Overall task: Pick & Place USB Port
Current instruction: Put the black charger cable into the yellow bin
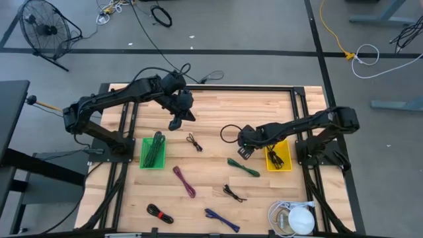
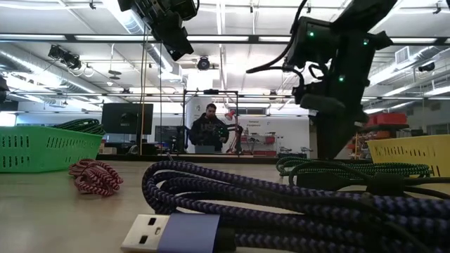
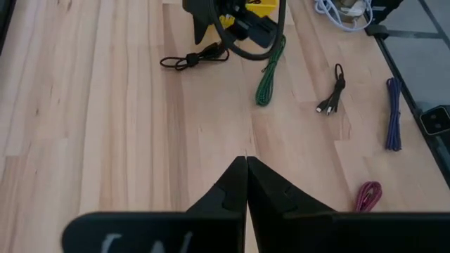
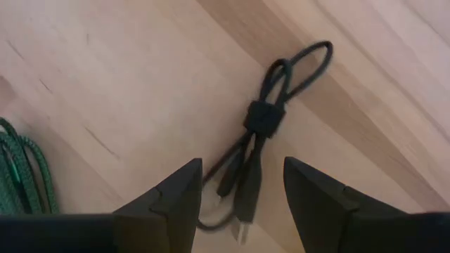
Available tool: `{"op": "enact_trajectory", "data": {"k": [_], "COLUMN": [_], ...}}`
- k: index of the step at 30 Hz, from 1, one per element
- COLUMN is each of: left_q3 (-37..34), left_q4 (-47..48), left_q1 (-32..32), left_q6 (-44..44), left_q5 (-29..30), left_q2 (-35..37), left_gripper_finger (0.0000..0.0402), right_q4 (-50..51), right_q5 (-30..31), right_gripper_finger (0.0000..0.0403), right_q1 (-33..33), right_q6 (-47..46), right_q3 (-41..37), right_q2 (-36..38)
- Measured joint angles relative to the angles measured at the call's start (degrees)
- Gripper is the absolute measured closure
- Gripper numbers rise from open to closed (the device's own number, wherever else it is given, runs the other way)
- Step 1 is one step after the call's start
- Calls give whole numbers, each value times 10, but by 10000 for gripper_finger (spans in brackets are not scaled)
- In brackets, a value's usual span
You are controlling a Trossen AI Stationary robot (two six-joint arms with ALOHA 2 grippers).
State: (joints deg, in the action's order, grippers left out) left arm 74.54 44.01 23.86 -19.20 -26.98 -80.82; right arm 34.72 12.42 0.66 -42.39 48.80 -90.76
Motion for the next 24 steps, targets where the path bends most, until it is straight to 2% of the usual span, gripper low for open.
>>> {"op": "enact_trajectory", "data": {"k": [9,12,15,19,20,24], "left_q3": [0,0,0,0,0,0], "left_q4": [2,2,3,3,3,3], "left_q1": [0,0,0,0,0,0], "left_q6": [-1,-1,-1,-1,-1,-3], "left_q5": [0,0,0,0,0,0], "left_q2": [0,0,0,0,0,0], "left_gripper_finger": [390,390,390,390,390,390], "right_q4": [-13,-13,-14,-15,-18,-11], "right_q5": [0,0,0,-5,-7,-22], "right_gripper_finger": [202,215,259,368,385,396], "right_q1": [0,0,0,0,0,0], "right_q6": [2,-2,-5,0,3,3], "right_q3": [0,0,0,0,0,1], "right_q2": [-30,-35,-35,-34,-33,-25]}}
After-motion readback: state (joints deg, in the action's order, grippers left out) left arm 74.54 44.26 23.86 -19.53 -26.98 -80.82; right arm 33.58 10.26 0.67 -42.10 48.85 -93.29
